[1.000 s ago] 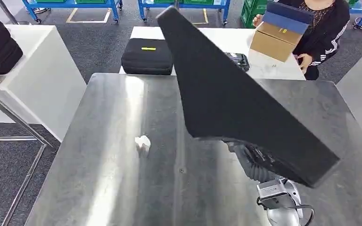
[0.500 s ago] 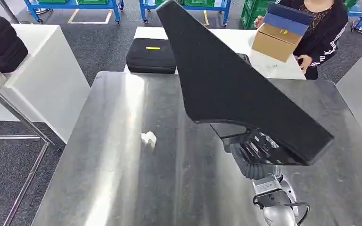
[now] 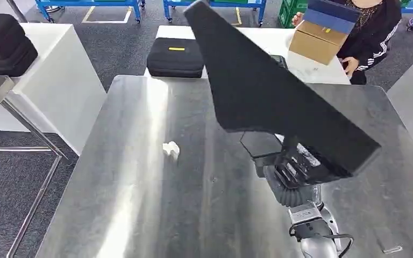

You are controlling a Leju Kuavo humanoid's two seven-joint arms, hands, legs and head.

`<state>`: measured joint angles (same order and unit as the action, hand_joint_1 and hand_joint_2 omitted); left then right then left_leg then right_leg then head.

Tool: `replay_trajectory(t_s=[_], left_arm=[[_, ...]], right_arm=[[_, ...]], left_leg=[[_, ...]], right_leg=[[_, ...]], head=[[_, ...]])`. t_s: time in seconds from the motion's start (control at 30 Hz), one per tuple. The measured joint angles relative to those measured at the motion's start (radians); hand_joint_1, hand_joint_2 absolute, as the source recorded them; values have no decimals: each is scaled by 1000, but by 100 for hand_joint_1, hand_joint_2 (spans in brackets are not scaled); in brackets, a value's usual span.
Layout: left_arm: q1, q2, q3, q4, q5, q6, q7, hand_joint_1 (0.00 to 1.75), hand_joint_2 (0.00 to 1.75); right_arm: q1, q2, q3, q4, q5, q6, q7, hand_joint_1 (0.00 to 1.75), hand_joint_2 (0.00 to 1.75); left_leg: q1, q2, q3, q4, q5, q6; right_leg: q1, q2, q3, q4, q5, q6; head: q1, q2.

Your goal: Take the parts from the cabinet and place them on the table.

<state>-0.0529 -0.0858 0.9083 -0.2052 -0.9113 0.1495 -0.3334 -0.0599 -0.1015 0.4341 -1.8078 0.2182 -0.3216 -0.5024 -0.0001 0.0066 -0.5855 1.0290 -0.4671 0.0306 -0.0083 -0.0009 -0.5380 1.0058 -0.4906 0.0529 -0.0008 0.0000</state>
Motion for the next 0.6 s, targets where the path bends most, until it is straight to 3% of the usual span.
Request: replay_trajectory(t_s=[0.03, 0.1, 0.13, 0.17, 0.2, 0.23, 0.27, 0.33, 0.37, 0.4, 0.5, 0.53, 0.57, 0.6], left_arm=[[0, 3, 1, 0, 0, 0, 1, 0, 175], [0, 1, 1, 0, 0, 0, 2, 0, 175], [0, 2, 1, 0, 0, 0, 2, 0, 175], [0, 3, 1, 0, 0, 1, 2, 0, 175], [1, 3, 1, 0, 0, 2, 2, 0, 175], [1, 3, 1, 0, 0, 3, 2, 0, 175], [0, 3, 2, 0, 0, 4, 2, 0, 175], [-1, 4, 2, 0, -2, 5, 2, 0, 175], [-3, 4, 1, 0, -5, 5, 2, 0, 175], [-5, 5, 1, 0, -7, 5, 2, 0, 175], [-5, 4, 1, 0, -12, 5, 2, 0, 175], [-6, 4, 1, 0, -18, 6, 2, 0, 175], [-5, 3, 0, 0, -21, 8, 1, 0, 175], [-5, 3, -1, 0, -24, 9, 1, 0, 175]], right_arm=[[0, 0, 0, 0, 0, 0, 0, 175, 175], [-2, 1, 0, 0, 0, 0, 0, 175, 175], [-1, 1, 0, 0, 0, 0, 0, 175, 175], [-1, 1, 1, 0, 0, 0, 0, 175, 175], [-1, 1, 1, 1, 0, 0, 0, 175, 175], [0, 1, 1, 1, 0, 0, 0, 175, 175], [0, 1, 1, 1, 0, 0, 1, 175, 175], [0, 2, 1, 1, 0, 0, 1, 175, 175], [0, 2, 1, 1, 0, 0, 1, 175, 175], [1, 2, 1, 1, 0, 0, 1, 175, 175], [3, 3, 2, 0, 2, 0, 2, 175, 175], [4, 2, 2, 0, 4, -1, 2, 175, 175], [4, 2, 1, 0, 4, -1, 2, 175, 175], [4, 2, 2, 0, 4, -1, 2, 175, 175]], left_leg=[[4, -4, -6, 7, -8, -5], [5, -6, -35, 85, -94, -15], [8, -6, -63, 165, -148, -21], [10, -6, -86, 236, -185, -25], [11, -7, -95, 278, -198, -27], [12, -6, -86, 279, -188, -29], [15, -6, -56, 240, -158, -30], [21, -6, 53, 73, -86, -30], [23, -7, 99, -5, -95, -30], [15, -12, 104, -10, -87, -21], [5, -12, 83, -12, -83, 0], [8, -11, 81, -23, -75, 9], [7, -10, 78, -28, -75, -8], [7, -10, 74, -28, -70, -1]], right_leg=[[-20, -1, -3, -8, 9, -14], [-16, -4, -17, -8, 21, -32], [-14, -6, -25, -8, 27, -40], [-13, -7, -35, -7, 33, -40], [-12, -8, -43, -7, 40, -39], [-12, -8, -51, -6, 46, -38], [-13, -8, -60, -4, 51, -33], [-16, -7, -73, 4, 60, -25], [-14, -7, -77, 9, 64, -20], [-8, -8, -80, 10, 70, -11], [-10, -9, -82, -2, 85, 11], [-4, -8, -84, -7, 90, 15], [-4, -9, -93, -15, 69, -12], [-1, -9, -94, -14, 58, -26]], head=[[2, 0], [-5, 0], [-6, 0], [-6, 0], [-7, 0], [-6, 0], [-7, 0], [-8, 0], [-8, 0], [-5, 0], [-2, 0], [-4, 0], [0, 0], [-1, 0]])
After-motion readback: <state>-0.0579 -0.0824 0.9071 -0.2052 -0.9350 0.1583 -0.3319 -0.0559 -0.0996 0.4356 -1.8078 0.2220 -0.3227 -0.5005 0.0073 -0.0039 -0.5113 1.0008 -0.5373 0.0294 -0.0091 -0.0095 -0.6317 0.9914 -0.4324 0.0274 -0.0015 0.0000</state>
